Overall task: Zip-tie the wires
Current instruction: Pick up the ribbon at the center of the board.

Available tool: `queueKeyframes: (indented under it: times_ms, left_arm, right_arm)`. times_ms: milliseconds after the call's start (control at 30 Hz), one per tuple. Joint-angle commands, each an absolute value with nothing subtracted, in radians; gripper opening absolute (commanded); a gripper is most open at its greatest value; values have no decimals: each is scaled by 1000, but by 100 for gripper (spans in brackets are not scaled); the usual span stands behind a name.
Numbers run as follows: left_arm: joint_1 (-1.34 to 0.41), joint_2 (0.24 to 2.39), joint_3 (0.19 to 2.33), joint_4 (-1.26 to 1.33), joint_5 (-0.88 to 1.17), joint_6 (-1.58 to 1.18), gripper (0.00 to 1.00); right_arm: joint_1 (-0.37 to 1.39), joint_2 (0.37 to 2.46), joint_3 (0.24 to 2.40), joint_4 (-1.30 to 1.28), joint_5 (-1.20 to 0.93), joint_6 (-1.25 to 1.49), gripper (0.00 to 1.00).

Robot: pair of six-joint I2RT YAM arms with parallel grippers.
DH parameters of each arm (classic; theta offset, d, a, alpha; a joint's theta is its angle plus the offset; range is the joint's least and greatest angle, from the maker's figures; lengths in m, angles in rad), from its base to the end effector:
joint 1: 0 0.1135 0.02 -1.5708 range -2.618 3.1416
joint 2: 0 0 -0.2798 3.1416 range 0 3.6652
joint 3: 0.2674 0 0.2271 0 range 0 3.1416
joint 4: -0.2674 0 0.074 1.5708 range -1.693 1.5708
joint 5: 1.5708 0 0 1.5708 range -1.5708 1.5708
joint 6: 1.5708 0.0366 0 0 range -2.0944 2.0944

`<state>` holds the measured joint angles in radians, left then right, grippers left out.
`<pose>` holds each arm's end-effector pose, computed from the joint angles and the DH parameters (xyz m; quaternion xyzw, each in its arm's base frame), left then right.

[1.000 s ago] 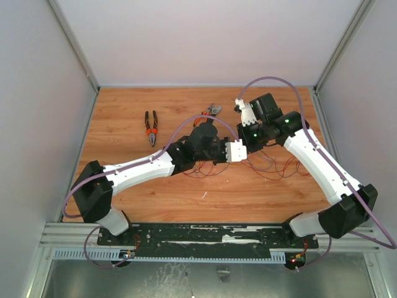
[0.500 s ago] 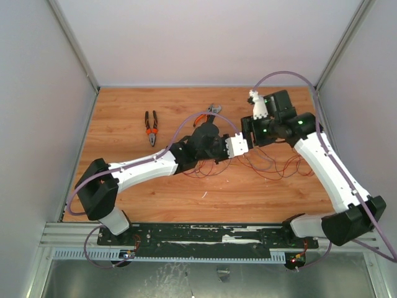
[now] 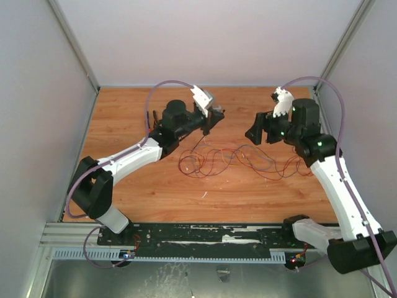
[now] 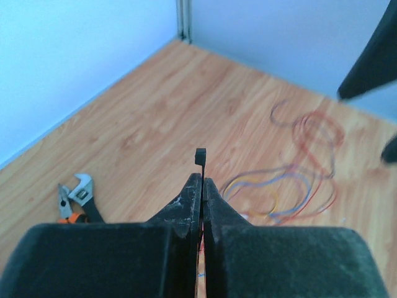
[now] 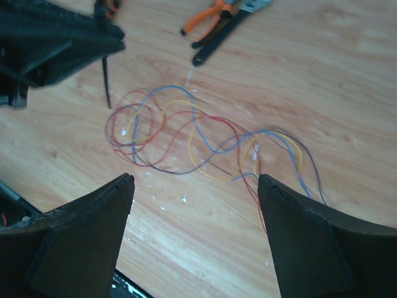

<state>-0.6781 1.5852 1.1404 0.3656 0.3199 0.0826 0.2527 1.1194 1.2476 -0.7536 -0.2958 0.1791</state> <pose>0.2700 -0.2323 0.3446 0.3696 0.6332 -0.3084 0.6061 0.1870 0.0593 0.3890 -0.0994 0.8776 0.2246 0.4118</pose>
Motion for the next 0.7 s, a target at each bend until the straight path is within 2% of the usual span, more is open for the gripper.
queueKeyframes:
  times_ms: [0, 67, 167, 400, 533, 667]
  left_arm:
    - [-653, 1484, 1089, 618, 361, -237, 0]
    - [-646, 1451, 1053, 698, 360, -340, 0]
    - [-637, 1408, 1001, 811, 362, -484, 0]
    - [-635, 1355, 910, 995, 425, -691, 0]
    - [-635, 1336, 878, 1046, 447, -729, 0]
    - [-634, 1323, 855, 1079, 478, -734, 0]
  right_arm:
    - [252, 973, 1055, -355, -564, 185, 85]
    - [260, 906, 927, -150, -652, 237, 88]
    - [285, 873, 818, 79, -673, 334, 89]
    - [470, 1001, 923, 96, -613, 313, 81]
    - [508, 1021, 918, 187, -627, 339, 79]
    - [512, 1055, 927, 232, -624, 356, 71]
